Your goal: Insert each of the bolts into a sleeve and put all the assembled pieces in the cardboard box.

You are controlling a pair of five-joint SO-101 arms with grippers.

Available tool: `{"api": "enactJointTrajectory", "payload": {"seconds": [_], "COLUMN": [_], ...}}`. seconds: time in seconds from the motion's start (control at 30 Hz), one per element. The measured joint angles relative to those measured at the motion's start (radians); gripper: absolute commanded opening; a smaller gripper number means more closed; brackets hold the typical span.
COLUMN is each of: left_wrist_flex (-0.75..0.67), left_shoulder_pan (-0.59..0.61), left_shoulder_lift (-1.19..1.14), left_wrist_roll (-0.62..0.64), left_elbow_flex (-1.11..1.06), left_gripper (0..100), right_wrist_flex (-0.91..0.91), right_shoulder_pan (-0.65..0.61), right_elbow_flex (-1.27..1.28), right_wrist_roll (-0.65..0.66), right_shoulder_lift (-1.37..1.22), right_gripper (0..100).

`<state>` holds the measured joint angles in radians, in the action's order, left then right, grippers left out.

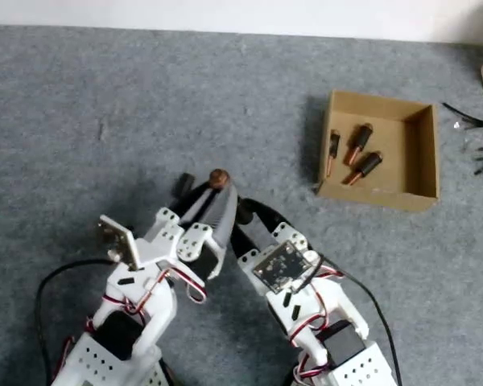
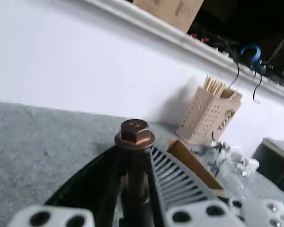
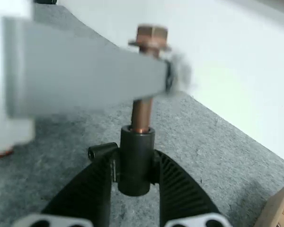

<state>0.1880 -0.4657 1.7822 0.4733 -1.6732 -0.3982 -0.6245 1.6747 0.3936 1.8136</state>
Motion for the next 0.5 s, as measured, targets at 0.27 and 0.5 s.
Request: {"api": "enactJointTrajectory", "payload": {"seconds": [0.27,0.5], "left_wrist_flex": [0.052,0.094], "left_shoulder_pan": [0.0,0.002], "left_shoulder_lift": [0.0,-0.002], "left_wrist_roll": [0.0,-0.003], "left_elbow_flex": [0.0,0.0], "left_gripper": [6,25], "right_wrist_flex": [0.0,0.0], "right_shoulder_pan": [0.003,0.021], "right_elbow_flex": [0.0,0.0], "right_wrist_roll": [0.0,0.002], "right_shoulder_lift": [0.0,0.0], "right_gripper": [0.5,0.5]}}
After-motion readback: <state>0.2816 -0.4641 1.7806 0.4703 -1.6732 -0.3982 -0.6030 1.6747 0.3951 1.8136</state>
